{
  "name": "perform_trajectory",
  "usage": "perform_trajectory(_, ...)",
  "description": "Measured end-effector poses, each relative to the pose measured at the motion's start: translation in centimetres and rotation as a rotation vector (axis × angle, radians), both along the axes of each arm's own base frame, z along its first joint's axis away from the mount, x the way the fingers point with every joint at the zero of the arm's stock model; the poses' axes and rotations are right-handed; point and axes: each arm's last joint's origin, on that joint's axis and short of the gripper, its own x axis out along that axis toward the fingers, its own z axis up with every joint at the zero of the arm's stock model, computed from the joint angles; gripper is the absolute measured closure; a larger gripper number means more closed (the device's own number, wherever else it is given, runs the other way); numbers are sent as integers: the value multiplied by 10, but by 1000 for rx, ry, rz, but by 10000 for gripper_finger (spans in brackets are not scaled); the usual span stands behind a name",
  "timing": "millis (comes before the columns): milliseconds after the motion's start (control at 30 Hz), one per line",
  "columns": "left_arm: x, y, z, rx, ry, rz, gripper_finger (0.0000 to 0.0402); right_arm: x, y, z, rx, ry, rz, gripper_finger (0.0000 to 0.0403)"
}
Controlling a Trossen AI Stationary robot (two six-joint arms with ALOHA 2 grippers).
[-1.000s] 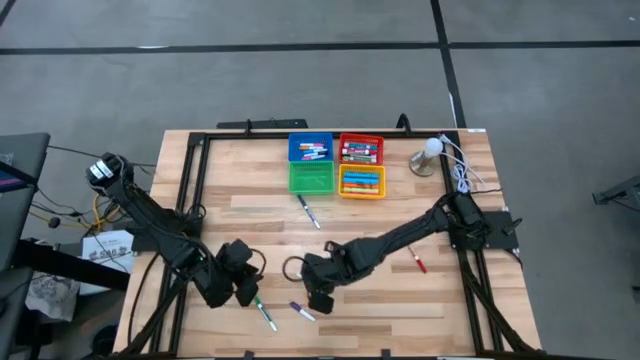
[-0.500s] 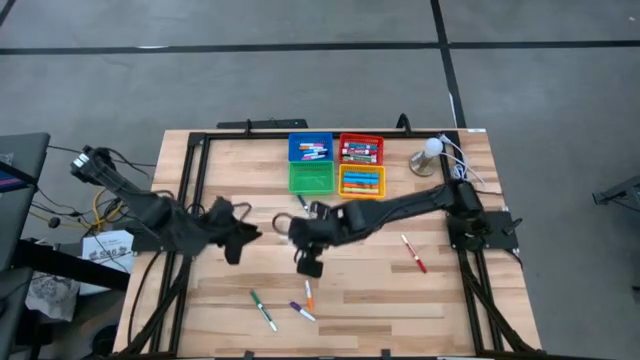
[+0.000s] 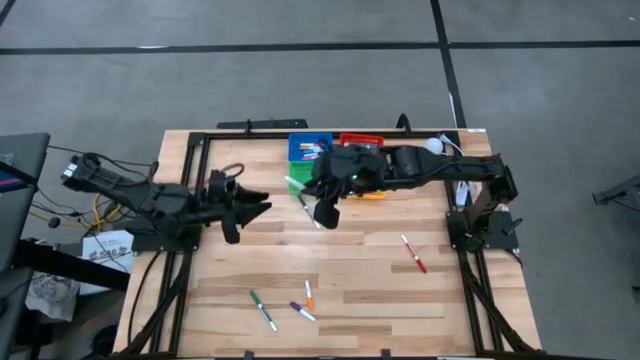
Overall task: Pick & Place Markers
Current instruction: Put the yellow pen into the blue bin
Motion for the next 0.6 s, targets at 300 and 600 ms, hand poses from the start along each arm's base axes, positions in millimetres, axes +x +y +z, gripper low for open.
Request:
perform_trajectory(300, 15, 12, 15, -6, -169, -63, 180, -3, -5, 10, 7, -62, -9, 369)
perform_trajectory(600, 42, 18, 7, -16, -198, -66, 167, 2, -4, 12, 32, -108, 13, 368)
